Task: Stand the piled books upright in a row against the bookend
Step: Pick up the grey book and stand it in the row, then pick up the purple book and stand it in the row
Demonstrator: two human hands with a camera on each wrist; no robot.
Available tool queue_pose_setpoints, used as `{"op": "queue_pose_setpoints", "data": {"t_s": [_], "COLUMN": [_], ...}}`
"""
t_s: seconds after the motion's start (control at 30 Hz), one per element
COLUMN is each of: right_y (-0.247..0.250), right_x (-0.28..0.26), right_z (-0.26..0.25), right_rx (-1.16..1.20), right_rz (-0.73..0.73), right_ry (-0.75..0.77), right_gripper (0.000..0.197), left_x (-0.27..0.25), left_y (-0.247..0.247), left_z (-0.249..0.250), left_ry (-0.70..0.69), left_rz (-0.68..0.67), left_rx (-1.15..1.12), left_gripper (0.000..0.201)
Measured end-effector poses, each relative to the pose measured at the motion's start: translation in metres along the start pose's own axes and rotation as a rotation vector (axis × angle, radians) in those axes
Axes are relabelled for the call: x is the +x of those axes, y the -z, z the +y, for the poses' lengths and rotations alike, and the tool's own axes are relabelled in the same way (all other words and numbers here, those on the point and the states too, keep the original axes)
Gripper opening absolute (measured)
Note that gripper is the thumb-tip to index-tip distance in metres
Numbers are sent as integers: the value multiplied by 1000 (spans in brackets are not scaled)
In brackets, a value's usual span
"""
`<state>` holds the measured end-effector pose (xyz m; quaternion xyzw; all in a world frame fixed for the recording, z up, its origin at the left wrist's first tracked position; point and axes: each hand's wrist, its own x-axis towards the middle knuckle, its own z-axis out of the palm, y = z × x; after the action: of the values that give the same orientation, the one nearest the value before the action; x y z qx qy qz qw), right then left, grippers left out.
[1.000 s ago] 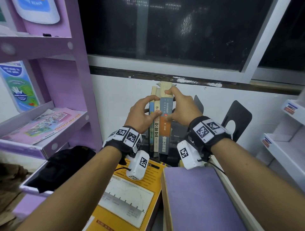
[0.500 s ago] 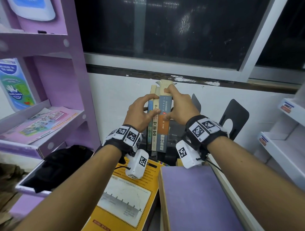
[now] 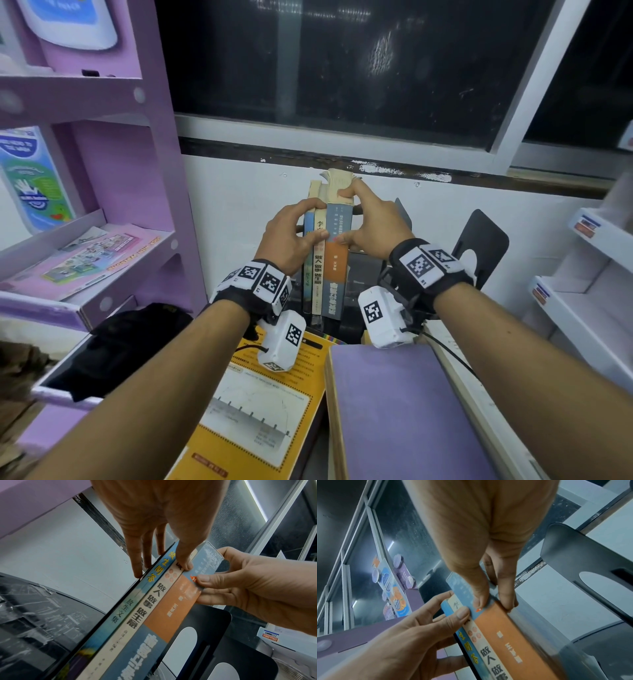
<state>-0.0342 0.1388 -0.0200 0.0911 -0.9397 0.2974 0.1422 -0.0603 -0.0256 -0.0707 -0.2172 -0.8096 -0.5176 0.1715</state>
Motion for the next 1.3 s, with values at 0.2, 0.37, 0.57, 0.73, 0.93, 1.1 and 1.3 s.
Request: {"op": "queue_pose_setpoints", "data": {"t_s": [0.2,0.37,0.57,0.73,0.93,1.1,1.3], "right_y": [6,9,27,50,59,59,59], "right_x": [-8,-23,-50,-85,-123,-145,-160], "right_z": [0,-2,-9,-13,-13,-10,-11], "right_rx": [29,94,94,-88,-231,-306,-394], "right_rz": [-75,-138,-217,-389,-562,-639,-666], "right_ry": [-59,-116,-175,-189,-178,-174,-161], "right_gripper": [81,94,71,39,48,62,70], "left_x": [-2,-14,-33,-52,-88,-109,-114], "left_y": [2,6,16,21,11,-9,-13], "left_z": [8,15,36,56,95,101,92], "left_ry": [44,102,204,284,455,492,439], "left_rz": [9,-33,-30,-21,-598,-892,-909], "left_rx": [27,31,65,176,269,427,537], "left_gripper": [40,60,70,57,38,59,72]}}
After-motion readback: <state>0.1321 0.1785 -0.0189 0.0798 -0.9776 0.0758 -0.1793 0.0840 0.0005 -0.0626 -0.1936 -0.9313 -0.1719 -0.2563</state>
